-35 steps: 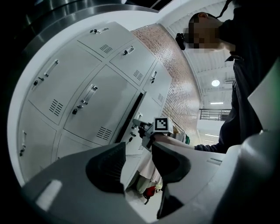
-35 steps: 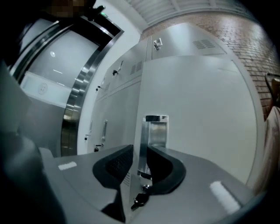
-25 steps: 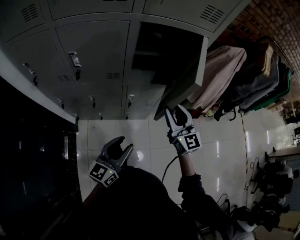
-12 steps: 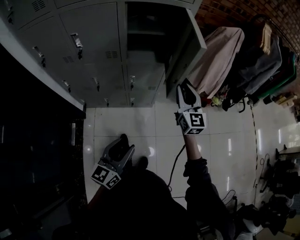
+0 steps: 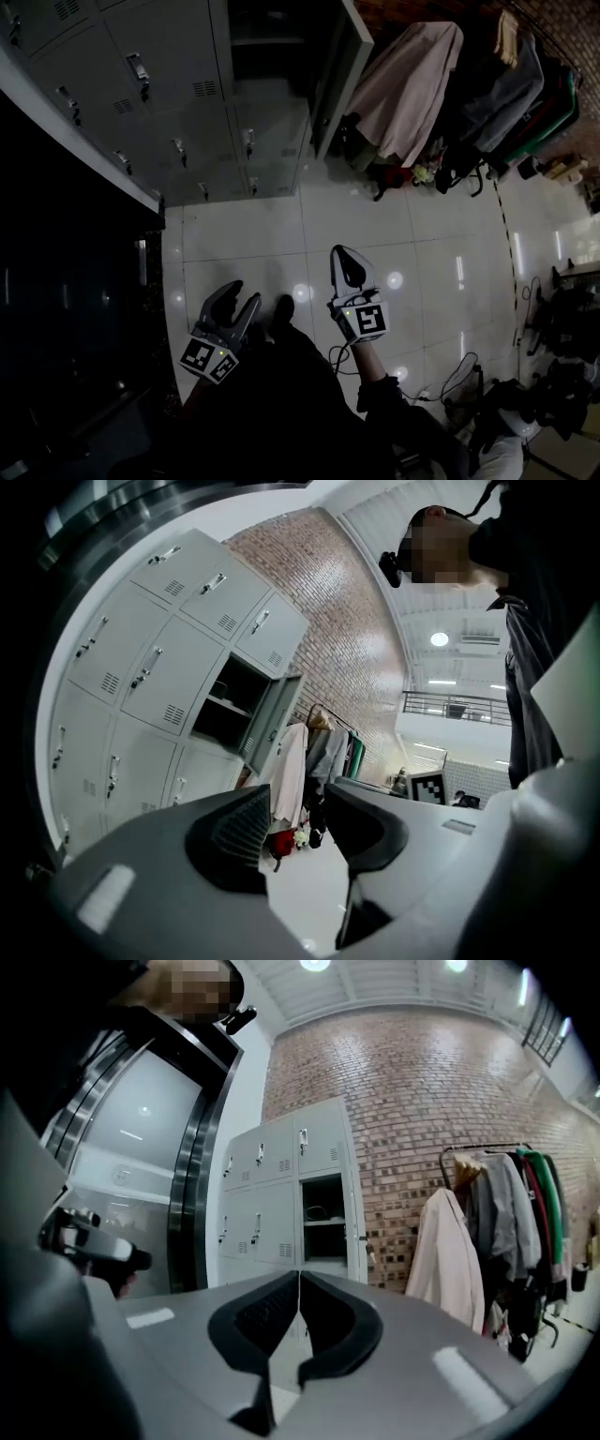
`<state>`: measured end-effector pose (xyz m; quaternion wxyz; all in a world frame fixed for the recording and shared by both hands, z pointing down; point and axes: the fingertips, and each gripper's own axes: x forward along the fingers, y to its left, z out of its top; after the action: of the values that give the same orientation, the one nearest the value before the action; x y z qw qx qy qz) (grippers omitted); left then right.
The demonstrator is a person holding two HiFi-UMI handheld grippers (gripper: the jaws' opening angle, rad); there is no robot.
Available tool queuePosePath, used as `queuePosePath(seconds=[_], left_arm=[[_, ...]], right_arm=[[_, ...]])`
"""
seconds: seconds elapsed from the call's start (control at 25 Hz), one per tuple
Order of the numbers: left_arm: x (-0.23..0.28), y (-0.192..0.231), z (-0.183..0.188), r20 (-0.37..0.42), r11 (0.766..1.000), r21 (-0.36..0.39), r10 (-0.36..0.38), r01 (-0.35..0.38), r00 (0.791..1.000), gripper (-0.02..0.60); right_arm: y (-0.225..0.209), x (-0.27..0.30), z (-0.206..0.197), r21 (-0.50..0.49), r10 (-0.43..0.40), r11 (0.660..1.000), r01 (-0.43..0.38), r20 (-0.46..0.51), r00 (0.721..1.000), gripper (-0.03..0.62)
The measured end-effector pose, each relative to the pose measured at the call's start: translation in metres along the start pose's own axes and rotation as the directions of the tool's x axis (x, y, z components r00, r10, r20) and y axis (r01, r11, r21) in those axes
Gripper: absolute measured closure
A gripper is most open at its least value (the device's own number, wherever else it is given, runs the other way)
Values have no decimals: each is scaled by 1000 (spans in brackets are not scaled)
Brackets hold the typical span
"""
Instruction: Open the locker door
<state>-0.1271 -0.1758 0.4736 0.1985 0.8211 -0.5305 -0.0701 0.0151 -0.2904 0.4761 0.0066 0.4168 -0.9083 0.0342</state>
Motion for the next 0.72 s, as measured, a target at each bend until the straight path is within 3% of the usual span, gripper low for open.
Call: queuePosePath(seconds=[0.24,0.48,0.72], left_arm=[[-37,-44,-28,-17,995,20,-93,93,996,397],[-112,-77,-60,-44,997,29,-69,71,997,417],[-150,-128,-77,-85,993,26,-110,113,990,431]], right_arm=[[52,-115,-17,26,-75,997,76,-56,996,592],[116,-212,13,-17,-129,991,129,13,992,592],[154,-274,41,-61,-116,991,120,61,991,592]])
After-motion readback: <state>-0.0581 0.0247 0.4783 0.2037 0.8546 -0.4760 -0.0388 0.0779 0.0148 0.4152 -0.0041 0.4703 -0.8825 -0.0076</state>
